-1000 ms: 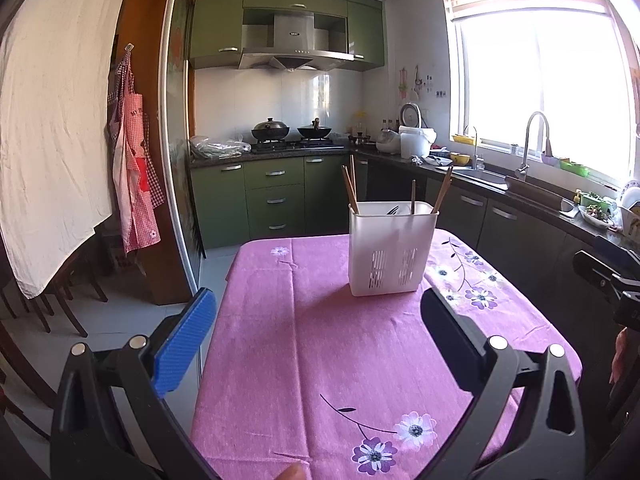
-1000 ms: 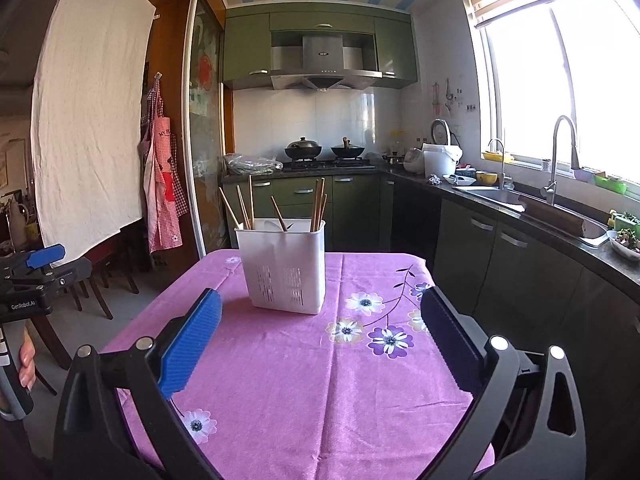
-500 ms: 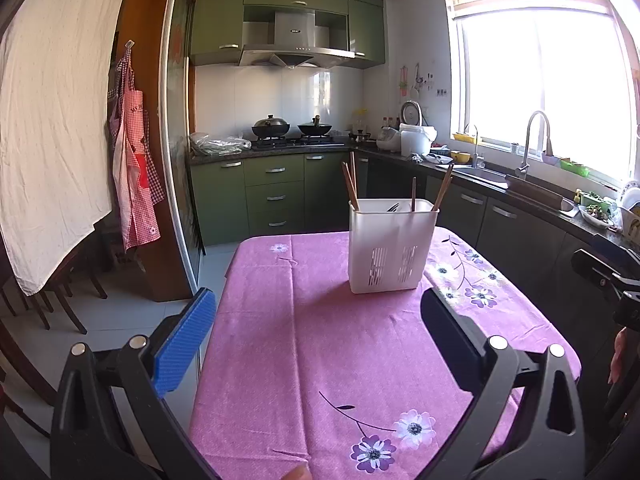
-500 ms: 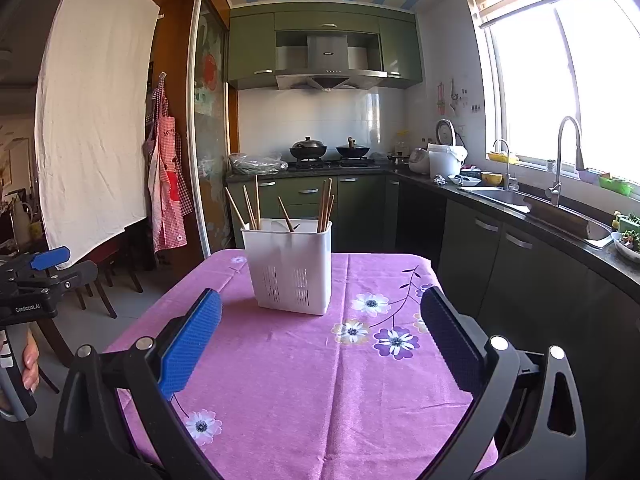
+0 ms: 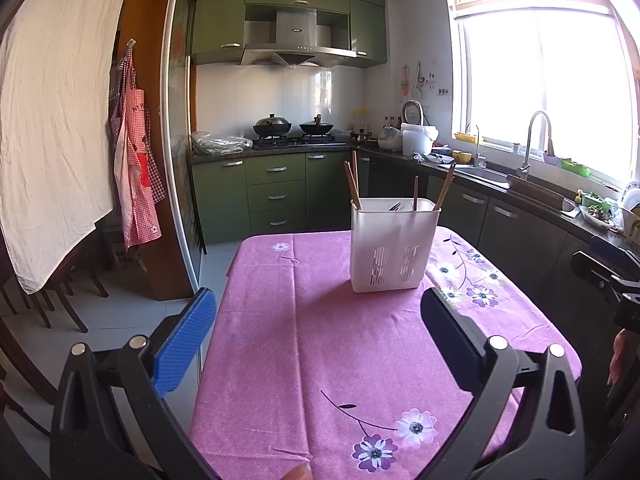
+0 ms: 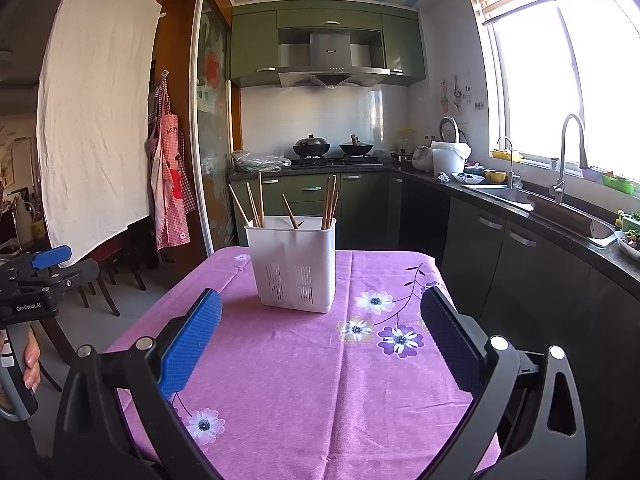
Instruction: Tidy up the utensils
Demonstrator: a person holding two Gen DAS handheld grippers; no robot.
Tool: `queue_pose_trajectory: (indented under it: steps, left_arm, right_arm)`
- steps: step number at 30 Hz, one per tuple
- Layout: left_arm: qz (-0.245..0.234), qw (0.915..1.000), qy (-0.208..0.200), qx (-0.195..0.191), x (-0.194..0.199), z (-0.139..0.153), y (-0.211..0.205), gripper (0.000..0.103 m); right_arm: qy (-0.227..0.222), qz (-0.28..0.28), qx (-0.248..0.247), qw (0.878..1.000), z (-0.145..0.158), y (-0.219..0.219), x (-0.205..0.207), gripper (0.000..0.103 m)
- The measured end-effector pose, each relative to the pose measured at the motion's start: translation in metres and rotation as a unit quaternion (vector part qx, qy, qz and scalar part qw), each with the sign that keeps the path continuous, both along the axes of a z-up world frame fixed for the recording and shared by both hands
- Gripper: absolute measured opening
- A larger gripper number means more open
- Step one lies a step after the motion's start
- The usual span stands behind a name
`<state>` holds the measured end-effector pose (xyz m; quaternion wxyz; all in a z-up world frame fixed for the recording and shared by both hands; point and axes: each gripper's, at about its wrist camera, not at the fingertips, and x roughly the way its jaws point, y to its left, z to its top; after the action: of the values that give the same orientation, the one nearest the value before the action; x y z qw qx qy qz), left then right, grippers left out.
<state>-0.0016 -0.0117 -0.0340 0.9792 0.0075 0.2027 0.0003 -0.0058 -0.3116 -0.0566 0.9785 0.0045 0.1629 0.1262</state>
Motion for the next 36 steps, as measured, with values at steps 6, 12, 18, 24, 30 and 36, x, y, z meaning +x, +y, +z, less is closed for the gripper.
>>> queue_pose_trajectory:
  steps: [6,12,18,24,30,36]
  left_arm:
    - [0.002,1.0000,0.000,0.001,-0.0006,-0.0009,0.0006,0.097]
    - [0.003,1.0000,0.001,0.000,-0.0022,-0.0029,-0.0003,0.097]
    - [0.003,1.0000,0.003,0.000,-0.0026,-0.0031,0.0000,0.097]
    - [0.004,1.0000,0.002,0.001,-0.0026,-0.0033,0.0003,0.097]
    - [0.005,1.0000,0.002,0.000,-0.0029,-0.0039,0.0003,0.097]
    - [0.007,0.9999,0.003,0.008,-0.0020,-0.0041,-0.0023,0.097]
  right_arm:
    - [0.001,-0.001,-0.001,1.000,0.0000,0.0008,0.0000,0.098]
    - [0.001,0.003,-0.002,1.000,-0.0002,0.0022,-0.0006,0.098]
    - [0.004,0.003,-0.002,1.000,-0.0010,0.0017,0.0014,0.098]
    - [0.006,0.005,-0.002,1.000,-0.0022,0.0020,0.0028,0.098]
    - [0.008,0.006,-0.002,1.000,-0.0036,0.0023,0.0035,0.098]
    - [0.010,0.008,-0.004,1.000,-0.0049,0.0032,0.0042,0.098]
